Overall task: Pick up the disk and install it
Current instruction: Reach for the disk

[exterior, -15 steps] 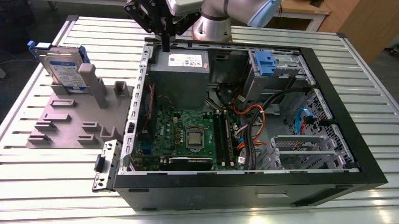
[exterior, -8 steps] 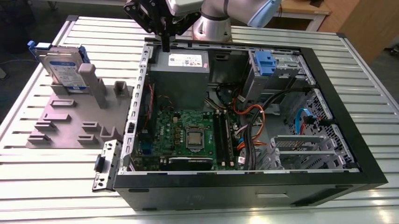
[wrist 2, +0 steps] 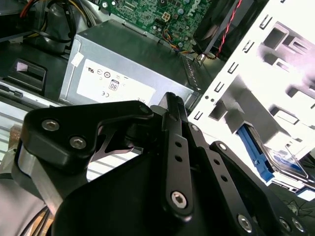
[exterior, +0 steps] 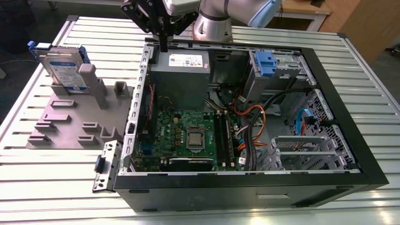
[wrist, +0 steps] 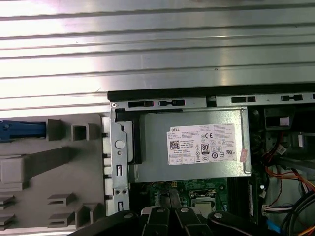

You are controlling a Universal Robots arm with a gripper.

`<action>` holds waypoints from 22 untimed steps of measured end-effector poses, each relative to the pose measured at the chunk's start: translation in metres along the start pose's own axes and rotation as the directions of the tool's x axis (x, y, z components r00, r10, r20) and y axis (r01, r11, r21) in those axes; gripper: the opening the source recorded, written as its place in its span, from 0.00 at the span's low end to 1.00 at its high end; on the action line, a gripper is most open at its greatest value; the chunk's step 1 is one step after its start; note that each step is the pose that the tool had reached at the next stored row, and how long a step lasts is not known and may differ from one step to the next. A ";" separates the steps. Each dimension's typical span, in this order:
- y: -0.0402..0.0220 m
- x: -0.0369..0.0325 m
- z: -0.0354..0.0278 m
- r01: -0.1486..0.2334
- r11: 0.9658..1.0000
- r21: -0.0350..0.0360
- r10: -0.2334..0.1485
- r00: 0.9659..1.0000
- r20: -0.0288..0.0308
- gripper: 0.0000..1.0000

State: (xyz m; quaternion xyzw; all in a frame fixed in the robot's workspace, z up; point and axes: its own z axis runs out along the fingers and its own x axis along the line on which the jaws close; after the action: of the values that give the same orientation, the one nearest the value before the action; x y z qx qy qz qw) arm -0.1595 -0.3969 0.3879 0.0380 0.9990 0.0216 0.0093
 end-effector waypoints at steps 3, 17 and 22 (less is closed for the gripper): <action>-0.0001 0.0005 0.0000 0.000 1.000 0.000 0.000 1.000 0.000 0.11; -0.0003 0.0041 -0.0001 0.000 1.000 0.000 0.000 1.000 0.000 0.11; -0.0004 0.0054 -0.0001 0.000 1.000 0.000 0.000 1.000 0.000 0.11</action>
State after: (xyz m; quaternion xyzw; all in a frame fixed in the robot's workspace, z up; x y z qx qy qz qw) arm -0.1649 -0.3969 0.3878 0.0379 0.9990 0.0216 0.0093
